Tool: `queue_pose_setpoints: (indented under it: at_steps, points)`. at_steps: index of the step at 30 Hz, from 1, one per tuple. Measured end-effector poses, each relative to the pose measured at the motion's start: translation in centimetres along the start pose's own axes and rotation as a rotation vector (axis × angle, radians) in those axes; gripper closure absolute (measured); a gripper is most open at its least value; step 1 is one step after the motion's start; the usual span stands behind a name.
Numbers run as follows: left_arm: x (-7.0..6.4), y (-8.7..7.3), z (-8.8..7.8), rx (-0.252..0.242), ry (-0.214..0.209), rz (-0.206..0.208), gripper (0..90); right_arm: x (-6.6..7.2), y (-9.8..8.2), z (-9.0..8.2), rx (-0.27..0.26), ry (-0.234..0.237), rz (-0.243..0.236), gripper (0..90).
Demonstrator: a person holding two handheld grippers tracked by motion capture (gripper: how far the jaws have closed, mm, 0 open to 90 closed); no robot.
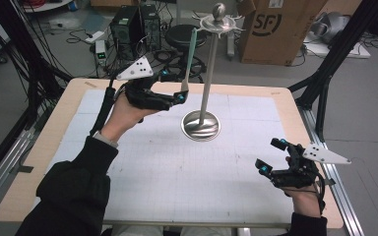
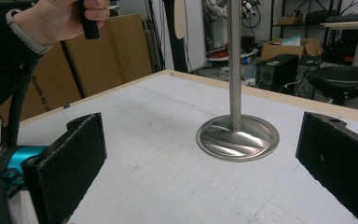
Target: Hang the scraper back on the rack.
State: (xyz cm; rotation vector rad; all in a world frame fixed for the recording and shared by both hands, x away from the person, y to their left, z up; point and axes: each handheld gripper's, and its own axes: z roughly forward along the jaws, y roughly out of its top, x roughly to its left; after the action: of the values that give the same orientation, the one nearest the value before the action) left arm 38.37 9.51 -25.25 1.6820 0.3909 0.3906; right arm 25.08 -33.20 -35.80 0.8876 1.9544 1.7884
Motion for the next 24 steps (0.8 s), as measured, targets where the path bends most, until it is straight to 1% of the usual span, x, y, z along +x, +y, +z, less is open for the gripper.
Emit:
queue_pose_setpoints:
  at_steps: [2,4,5,6,7,8,9,11,13,14,16,18,21,24]
  points:
    - [0.0,-0.4,-0.5,-0.005,-0.014,-0.004,21.4,0.0,0.0,0.1,-0.002,-0.001,-0.009,0.6]
    - [0.0,-0.9,-1.1,-0.012,-0.018,-0.009,16.4,0.1,0.0,0.2,0.0,0.001,-0.005,0.6]
    - [0.1,-1.2,-1.4,-0.01,-0.027,-0.009,14.9,0.1,0.1,0.2,0.001,0.001,-0.003,0.6]
    - [0.1,-1.5,-1.7,-0.012,-0.041,-0.018,13.5,0.1,0.1,0.3,0.001,0.001,-0.007,0.6]
    - [0.1,-1.8,-2.0,-0.017,-0.065,-0.033,10.6,0.1,0.1,0.3,-0.002,0.0,-0.008,0.6]
    - [0.1,-2.2,-2.3,-0.023,-0.079,-0.041,6.9,0.1,0.1,0.4,-0.003,0.0,-0.01,0.6]
    - [0.0,-2.5,-2.7,-0.036,-0.085,-0.036,6.2,0.1,0.2,0.4,-0.006,0.001,-0.009,0.6]
    - [-0.2,-3.1,-3.3,-0.049,-0.102,-0.039,6.2,0.1,0.2,0.6,-0.006,0.004,-0.012,0.6]
    - [-0.3,-3.6,-4.0,-0.045,-0.09,-0.021,6.2,0.1,0.2,0.7,-0.005,0.005,-0.01,0.6]
    - [-0.4,-3.8,-4.2,-0.046,-0.094,-0.02,6.2,0.1,0.3,0.8,-0.003,0.007,-0.009,0.6]
    - [-0.7,-4.4,-4.8,-0.042,-0.088,-0.018,6.2,0.1,0.3,1.0,0.0,0.01,-0.01,0.6]
    - [-0.9,-5.0,-5.3,-0.037,-0.081,-0.002,6.2,0.1,0.3,1.2,0.0,0.012,-0.013,0.6]
    - [-1.3,-6.0,-6.1,-0.024,-0.054,0.017,6.2,0.1,0.3,1.5,0.005,0.014,-0.016,0.6]
    - [-1.4,-7.0,-6.9,-0.017,-0.026,0.015,6.2,0.1,0.3,1.8,0.005,0.013,-0.022,0.6]
